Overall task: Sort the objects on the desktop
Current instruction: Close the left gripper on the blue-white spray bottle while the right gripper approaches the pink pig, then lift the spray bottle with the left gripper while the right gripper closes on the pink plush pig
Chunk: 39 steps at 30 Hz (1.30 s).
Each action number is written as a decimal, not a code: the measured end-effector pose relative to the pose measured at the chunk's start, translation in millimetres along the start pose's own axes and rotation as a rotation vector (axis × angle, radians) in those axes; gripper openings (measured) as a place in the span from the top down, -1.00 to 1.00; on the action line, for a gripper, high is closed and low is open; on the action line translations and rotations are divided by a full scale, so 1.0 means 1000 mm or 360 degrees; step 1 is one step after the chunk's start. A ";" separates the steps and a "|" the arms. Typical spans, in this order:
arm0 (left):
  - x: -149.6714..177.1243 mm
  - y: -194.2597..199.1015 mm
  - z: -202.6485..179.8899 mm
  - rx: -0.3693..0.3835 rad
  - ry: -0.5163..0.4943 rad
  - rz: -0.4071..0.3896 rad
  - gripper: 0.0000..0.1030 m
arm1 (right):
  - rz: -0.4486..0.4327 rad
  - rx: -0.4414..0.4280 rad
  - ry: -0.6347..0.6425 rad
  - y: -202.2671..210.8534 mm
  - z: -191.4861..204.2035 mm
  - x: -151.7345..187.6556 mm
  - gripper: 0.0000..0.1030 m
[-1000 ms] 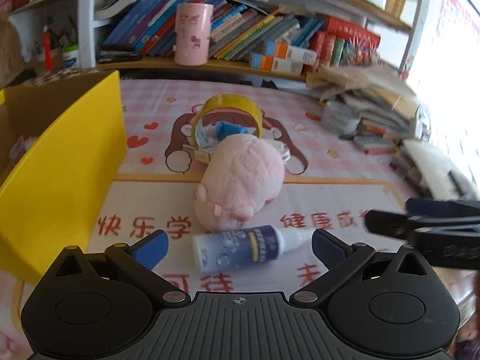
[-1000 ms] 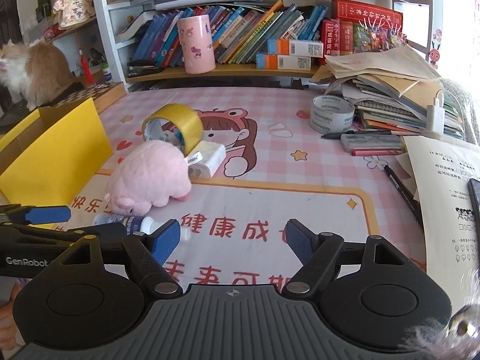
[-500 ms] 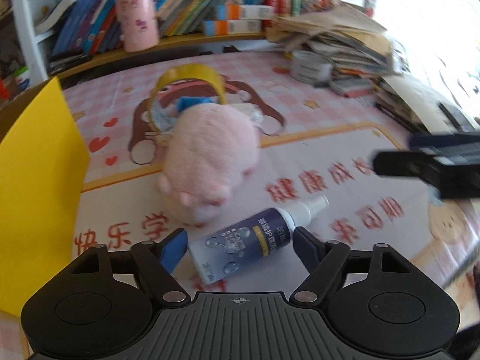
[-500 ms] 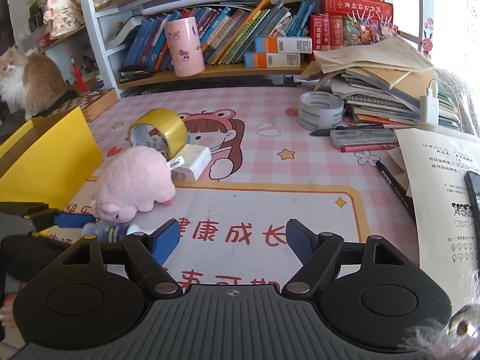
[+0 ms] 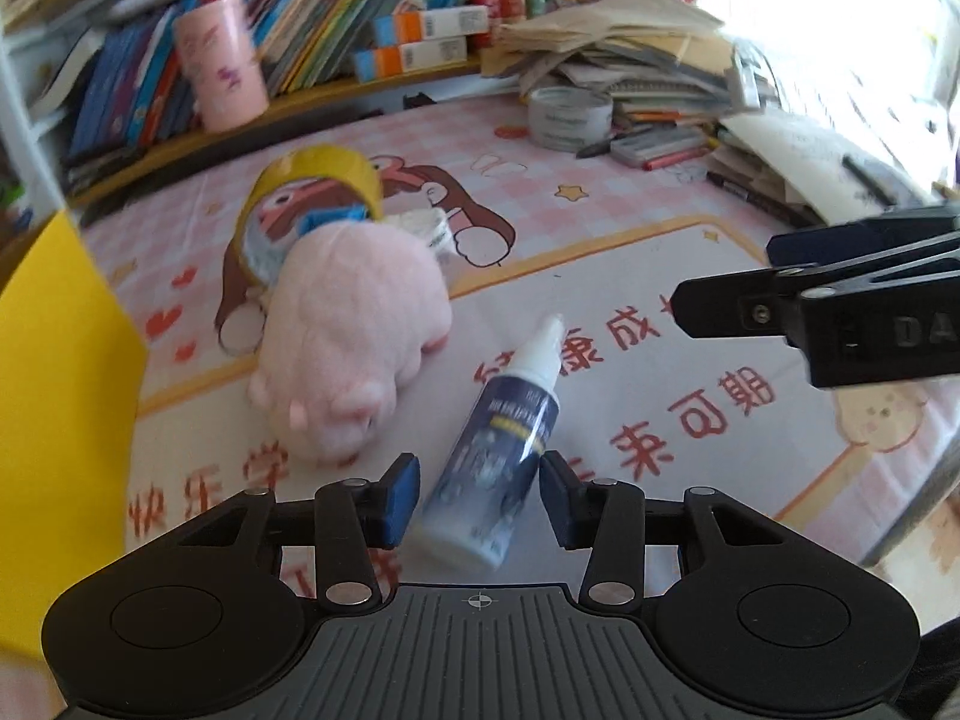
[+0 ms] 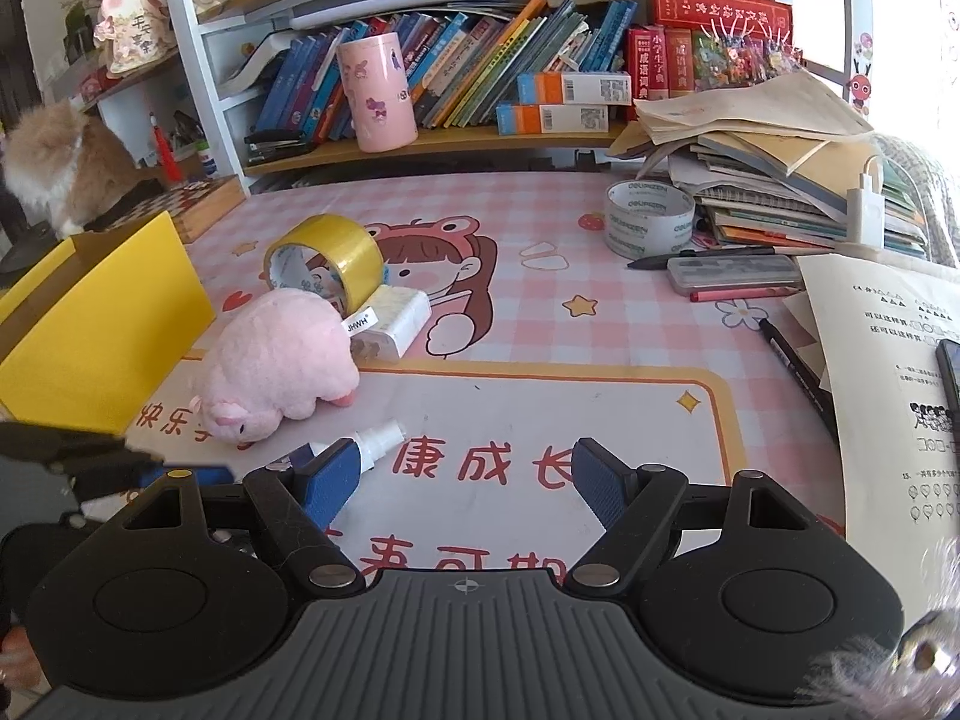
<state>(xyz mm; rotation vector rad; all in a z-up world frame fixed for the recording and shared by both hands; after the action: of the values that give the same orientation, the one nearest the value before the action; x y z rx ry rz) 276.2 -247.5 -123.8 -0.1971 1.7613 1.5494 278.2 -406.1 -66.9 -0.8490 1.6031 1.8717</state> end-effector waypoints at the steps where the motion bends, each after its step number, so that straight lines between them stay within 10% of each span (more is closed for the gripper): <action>1: 0.000 -0.005 -0.002 -0.0001 -0.0016 0.0019 0.19 | 0.0000 0.0003 -0.0001 0.001 -0.001 0.000 -0.47; 18: 0.015 0.038 0.021 0.0023 0.0380 -0.0124 0.37 | -0.0017 0.0032 0.0009 0.002 -0.006 -0.002 -0.47; 26: 0.017 0.086 0.062 -0.0043 0.0727 -0.0278 0.37 | 0.0023 -0.0091 0.0079 -0.020 0.023 -0.010 -0.47; 39: -0.010 0.133 0.089 -0.0148 0.0864 -0.0499 0.37 | 0.0110 -0.0363 0.0247 -0.063 0.086 -0.023 -0.70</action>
<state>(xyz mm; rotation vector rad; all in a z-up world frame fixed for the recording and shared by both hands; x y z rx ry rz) 245.8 -137.9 -10.8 -0.9694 1.9377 1.4265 329.3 -310.7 -82.5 -1.0713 1.5449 2.1124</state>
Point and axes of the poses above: each gripper's, at about its wrist camera, not at the fingertips, and y roughly against the way its jaws point, z to its left, x to its underside, the point moved 9 cm from there along -y, roughly the way its jaws point, and after that the axes turned 4 degrees about y, right-handed, at the moved point
